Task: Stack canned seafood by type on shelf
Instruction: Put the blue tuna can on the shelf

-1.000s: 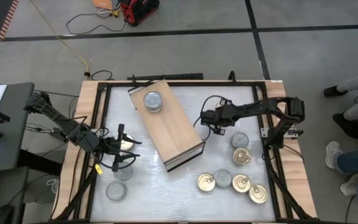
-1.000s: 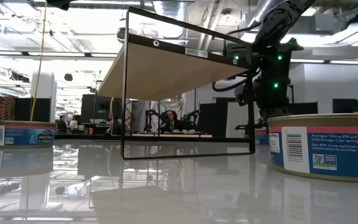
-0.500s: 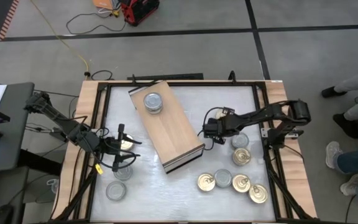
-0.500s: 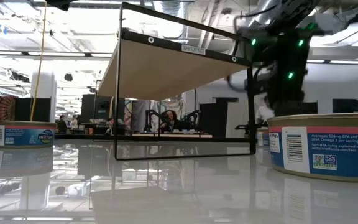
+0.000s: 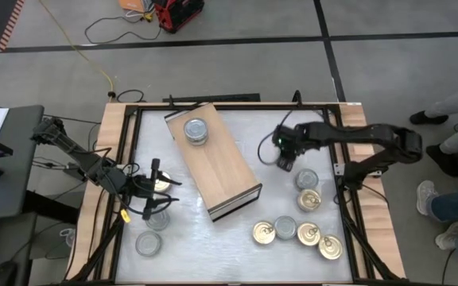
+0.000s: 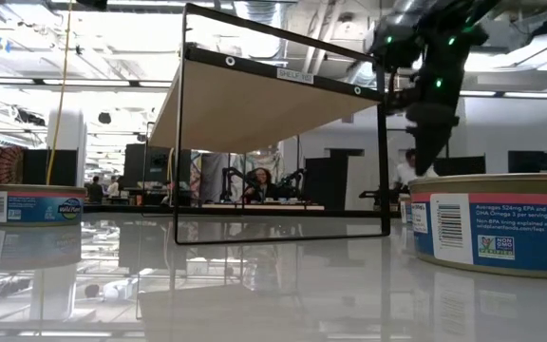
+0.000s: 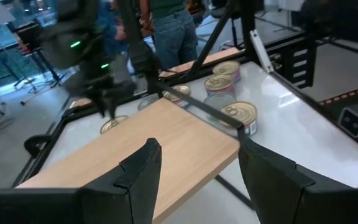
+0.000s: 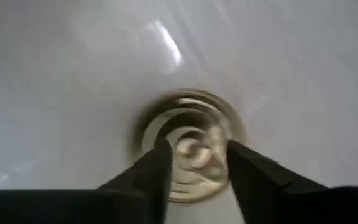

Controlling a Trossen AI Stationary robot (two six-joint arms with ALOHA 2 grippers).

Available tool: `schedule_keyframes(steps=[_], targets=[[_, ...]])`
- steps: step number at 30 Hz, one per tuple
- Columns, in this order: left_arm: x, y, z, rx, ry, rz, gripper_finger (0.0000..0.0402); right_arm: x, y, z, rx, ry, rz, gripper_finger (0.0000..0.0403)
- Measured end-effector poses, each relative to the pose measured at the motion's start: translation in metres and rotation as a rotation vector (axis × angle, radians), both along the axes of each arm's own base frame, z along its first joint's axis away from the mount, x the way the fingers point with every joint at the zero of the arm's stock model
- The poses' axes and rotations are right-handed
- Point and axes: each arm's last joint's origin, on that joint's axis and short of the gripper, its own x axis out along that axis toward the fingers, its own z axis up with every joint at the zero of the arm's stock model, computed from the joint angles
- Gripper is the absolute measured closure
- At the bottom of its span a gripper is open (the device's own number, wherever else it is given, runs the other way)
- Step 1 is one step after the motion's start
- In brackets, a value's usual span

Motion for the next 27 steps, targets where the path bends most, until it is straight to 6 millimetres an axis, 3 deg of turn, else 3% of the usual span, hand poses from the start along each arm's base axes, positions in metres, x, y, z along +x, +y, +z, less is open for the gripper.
schedule_keyframes(steps=[4,8,18,27], targets=[[0.000,0.000,0.000,-0.003,0.000,-0.006,0.0198,-0.007,-0.032,-0.011,0.010,0.057,-0.038,0.0189],[0.000,0.000,0.000,-0.004,0.000,-0.006,0.0198,-0.014,-0.051,-0.019,0.107,0.051,-0.040,0.0197],[0.000,0.000,0.000,-0.004,0.004,-0.005,0.0198,-0.017,-0.073,-0.038,0.207,0.069,-0.088,0.0292],[0.000,0.000,-0.001,-0.008,0.007,-0.004,0.0198,-0.025,-0.089,-0.049,0.230,0.080,-0.249,0.0387]])
